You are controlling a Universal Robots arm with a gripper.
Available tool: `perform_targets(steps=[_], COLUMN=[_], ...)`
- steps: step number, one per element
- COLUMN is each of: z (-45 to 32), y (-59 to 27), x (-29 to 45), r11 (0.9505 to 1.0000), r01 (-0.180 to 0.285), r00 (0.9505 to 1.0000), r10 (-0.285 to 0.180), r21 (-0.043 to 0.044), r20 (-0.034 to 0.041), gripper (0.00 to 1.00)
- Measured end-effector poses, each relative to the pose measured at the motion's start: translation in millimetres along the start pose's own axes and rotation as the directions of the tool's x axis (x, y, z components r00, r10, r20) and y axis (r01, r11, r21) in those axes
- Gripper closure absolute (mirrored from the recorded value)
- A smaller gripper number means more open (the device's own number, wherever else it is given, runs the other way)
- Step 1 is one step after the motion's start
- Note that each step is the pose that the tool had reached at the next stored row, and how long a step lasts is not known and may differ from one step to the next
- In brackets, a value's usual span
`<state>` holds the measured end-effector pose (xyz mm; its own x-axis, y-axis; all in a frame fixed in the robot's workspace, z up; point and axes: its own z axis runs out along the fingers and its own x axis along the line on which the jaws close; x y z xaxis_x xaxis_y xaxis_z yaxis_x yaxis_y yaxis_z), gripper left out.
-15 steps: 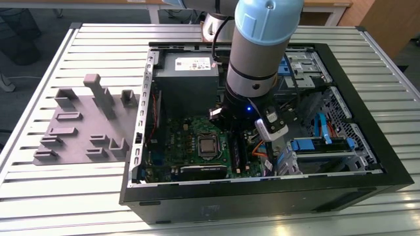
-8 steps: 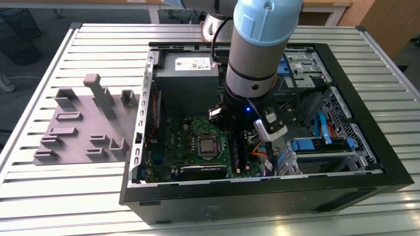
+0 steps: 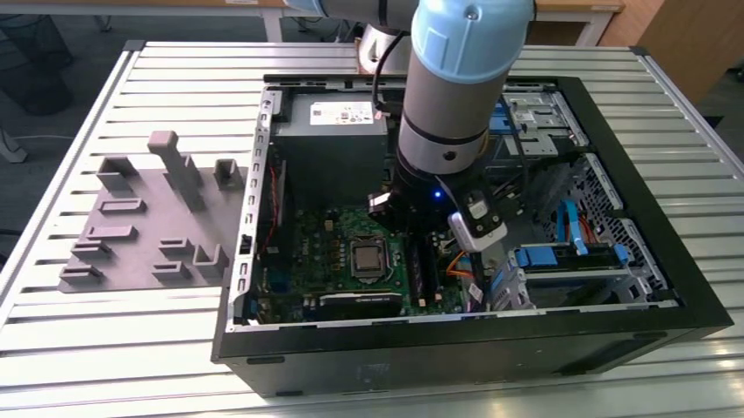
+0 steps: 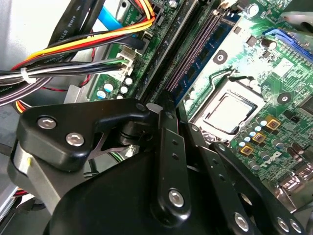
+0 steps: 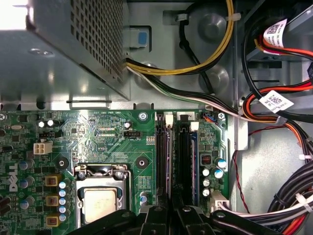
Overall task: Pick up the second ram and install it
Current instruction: 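Press down the second ram until it locks into place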
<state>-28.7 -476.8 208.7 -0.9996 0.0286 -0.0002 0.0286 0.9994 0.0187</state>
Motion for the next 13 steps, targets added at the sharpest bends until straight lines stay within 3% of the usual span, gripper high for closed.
perform_targets(steps=[13], z=[-0.1], y=[0.2], x=[-1.9], r11=[1.0000], r01=[0.007], r00=[1.0000], r10=[-0.007], r21=[0.0001], r20=[-0.0021], gripper=[0.86])
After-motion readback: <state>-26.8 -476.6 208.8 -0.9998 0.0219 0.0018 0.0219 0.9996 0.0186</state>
